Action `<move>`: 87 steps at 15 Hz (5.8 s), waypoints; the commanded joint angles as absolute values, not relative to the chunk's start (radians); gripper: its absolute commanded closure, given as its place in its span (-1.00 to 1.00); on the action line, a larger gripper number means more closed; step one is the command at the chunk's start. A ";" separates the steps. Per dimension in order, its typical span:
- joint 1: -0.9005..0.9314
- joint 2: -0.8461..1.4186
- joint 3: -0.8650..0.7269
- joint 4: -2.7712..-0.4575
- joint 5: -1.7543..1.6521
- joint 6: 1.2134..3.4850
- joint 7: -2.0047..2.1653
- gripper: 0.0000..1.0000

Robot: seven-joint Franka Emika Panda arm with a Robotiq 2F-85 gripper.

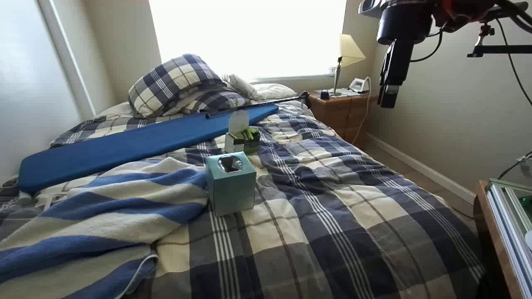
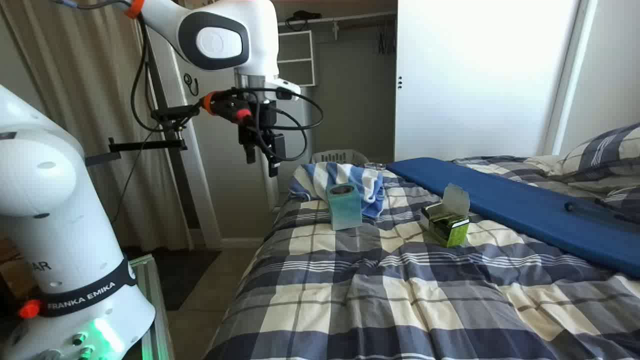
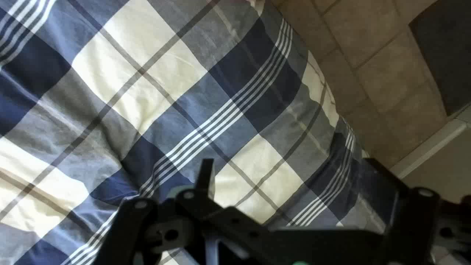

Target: Move the blue box to the right

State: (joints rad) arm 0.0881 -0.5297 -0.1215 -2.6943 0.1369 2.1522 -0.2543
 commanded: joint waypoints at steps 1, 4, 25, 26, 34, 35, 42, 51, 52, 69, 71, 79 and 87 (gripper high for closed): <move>0.076 -0.529 -0.109 -2.693 0.144 2.149 -0.260 -1.00; 0.076 -0.529 -0.109 -2.693 0.144 2.149 -0.260 -1.00; 0.072 0.143 0.005 -2.210 0.460 2.480 0.125 -1.00; 0.069 0.173 0.010 -2.184 0.455 2.482 0.158 -1.00; 0.042 0.287 0.034 -2.129 0.445 2.522 0.187 -1.00; 0.039 0.303 0.037 -2.117 0.449 2.524 0.186 -1.00; 0.037 0.314 0.040 -2.103 0.453 2.524 0.186 -1.00; 0.051 0.494 0.040 -1.977 0.420 2.573 0.223 -1.00; 0.048 0.511 0.040 -1.967 0.421 2.576 0.223 -1.00; 0.014 0.715 0.089 -1.783 0.432 2.664 0.189 -0.31; 0.015 0.730 0.090 -1.764 0.427 2.653 0.191 0.00; 0.033 0.701 0.057 -1.785 0.411 2.602 0.251 1.00; 0.048 0.469 -0.058 -2.011 0.410 2.428 0.544 0.98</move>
State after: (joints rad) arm 0.0507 0.6001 -0.0227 -1.8686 0.4114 2.4725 0.4376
